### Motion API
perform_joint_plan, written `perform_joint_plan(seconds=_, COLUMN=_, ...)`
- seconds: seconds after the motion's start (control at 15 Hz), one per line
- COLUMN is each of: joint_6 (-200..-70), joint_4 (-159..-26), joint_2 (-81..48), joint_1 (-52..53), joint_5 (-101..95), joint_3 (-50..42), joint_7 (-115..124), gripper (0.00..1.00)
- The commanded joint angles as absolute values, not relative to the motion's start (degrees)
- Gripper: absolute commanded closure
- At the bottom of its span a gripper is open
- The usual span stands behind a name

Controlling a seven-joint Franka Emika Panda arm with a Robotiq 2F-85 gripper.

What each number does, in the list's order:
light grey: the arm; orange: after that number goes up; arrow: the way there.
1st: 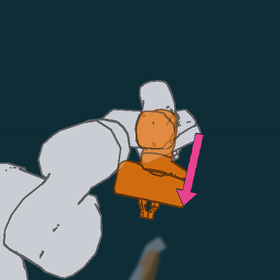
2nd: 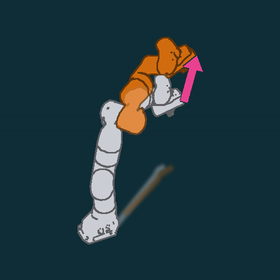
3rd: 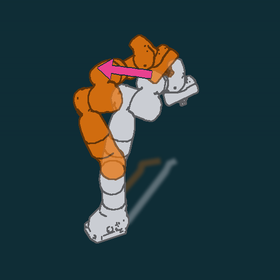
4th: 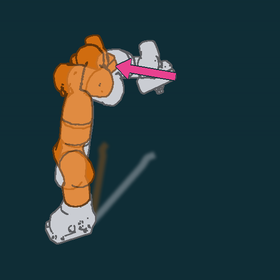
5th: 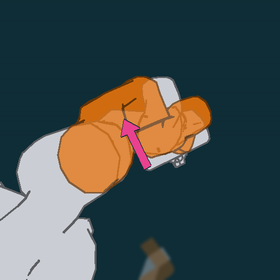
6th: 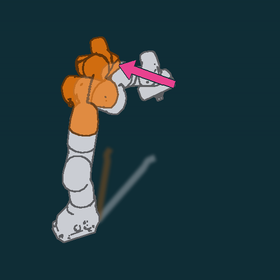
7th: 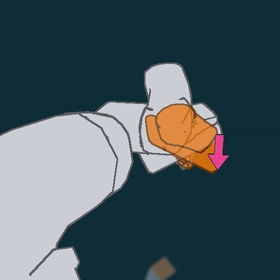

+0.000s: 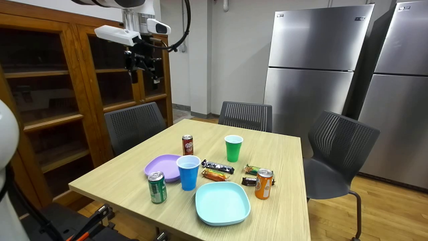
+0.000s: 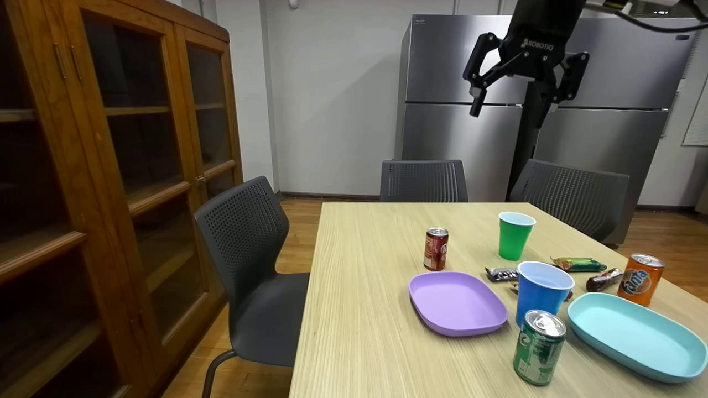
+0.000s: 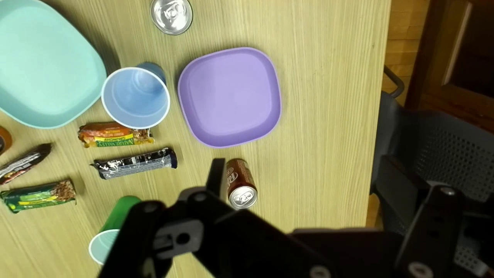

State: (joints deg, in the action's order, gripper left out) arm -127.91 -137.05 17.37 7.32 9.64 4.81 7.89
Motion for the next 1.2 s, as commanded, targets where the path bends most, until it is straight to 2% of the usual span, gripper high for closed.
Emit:
perform_joint_plan(seconds=0.0, joint_6=-130.8, joint_4=-135.5, joint_2=13.6, joint_1=6.3, joint_5=6.9, joint_3=5.7, joint_7=7.4, gripper=0.00)
perform_joint_plan(seconds=0.4, joint_6=-134.6, joint_4=-134.2, joint_2=8.1, joint_1=5.7, joint_5=2.7, joint_3=5.6, joint_7=9.2, gripper=0.00)
perform_joint_plan(seconds=1.13, joint_6=-136.0, joint_4=-135.0, joint_2=7.4, joint_1=5.8, joint_5=2.7, joint_3=5.5, joint_7=9.8, gripper=0.00)
